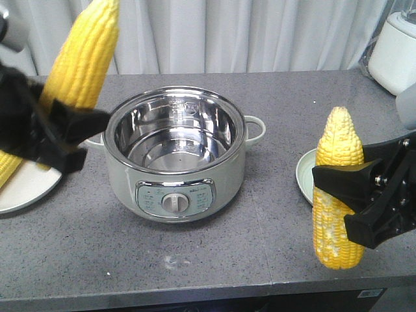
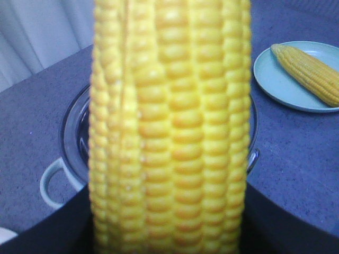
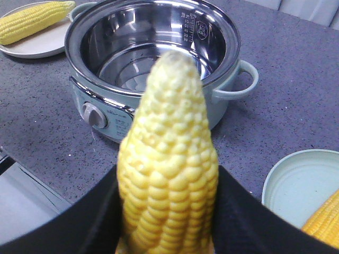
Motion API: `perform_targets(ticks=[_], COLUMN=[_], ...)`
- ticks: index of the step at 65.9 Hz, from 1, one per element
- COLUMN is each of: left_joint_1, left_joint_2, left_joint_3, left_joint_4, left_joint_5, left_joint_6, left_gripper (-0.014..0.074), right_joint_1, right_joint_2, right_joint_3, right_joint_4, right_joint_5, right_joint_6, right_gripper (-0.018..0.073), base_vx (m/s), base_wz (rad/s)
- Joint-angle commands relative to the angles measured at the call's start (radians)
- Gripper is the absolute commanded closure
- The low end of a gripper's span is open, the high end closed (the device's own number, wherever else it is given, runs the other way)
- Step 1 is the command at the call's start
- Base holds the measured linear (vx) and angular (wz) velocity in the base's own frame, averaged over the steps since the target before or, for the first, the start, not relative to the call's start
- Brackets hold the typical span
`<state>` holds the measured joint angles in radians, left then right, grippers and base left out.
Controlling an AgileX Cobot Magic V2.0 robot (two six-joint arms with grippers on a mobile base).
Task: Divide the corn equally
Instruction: 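Lift the last cob out of the pot with the left gripper, then turn the base away from the pot while holding a cob in each gripper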
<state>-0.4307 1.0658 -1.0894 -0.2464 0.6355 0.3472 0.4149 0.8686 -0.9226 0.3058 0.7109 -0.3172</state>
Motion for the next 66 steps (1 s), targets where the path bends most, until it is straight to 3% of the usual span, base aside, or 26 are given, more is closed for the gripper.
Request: perform_targets(ticks=[1, 14, 33, 66], left_joint_1=[0.0, 0.0, 0.0, 0.0], left_joint_2=[-0.071, -0.182, -0.286, -0.29], left_joint_3=[0.025, 0.114, 0.164, 0.164], left_joint_4=[0.052, 0.173, 0.171, 0.17], left_joint_5=[-0.047, -0.005, -0.005, 0.017], left_joint_6=[-0.084, -0.198, -0.194, -0.194], left_gripper=[0.0297, 0.0297, 0.0297, 0.0297], right_joint_1=[0.002, 0.002, 0.002, 0.002], right_joint_2=[-0.01, -0.01, -0.01, -0.01], right_joint_3=[-0.026, -0.026, -0.026, -0.026], right_joint_4=[0.009, 0.009, 0.009, 0.009], right_joint_5=[-0.064, -0.064, -0.064, -0.065], right_joint_6=[-0.001, -0.001, -0.001, -0.001], right_gripper=[0.0332, 0.0332, 0.0332, 0.0332], base_vx=[0.0, 0.0, 0.0, 0.0], base_wz=[0.0, 0.0, 0.0, 0.0])
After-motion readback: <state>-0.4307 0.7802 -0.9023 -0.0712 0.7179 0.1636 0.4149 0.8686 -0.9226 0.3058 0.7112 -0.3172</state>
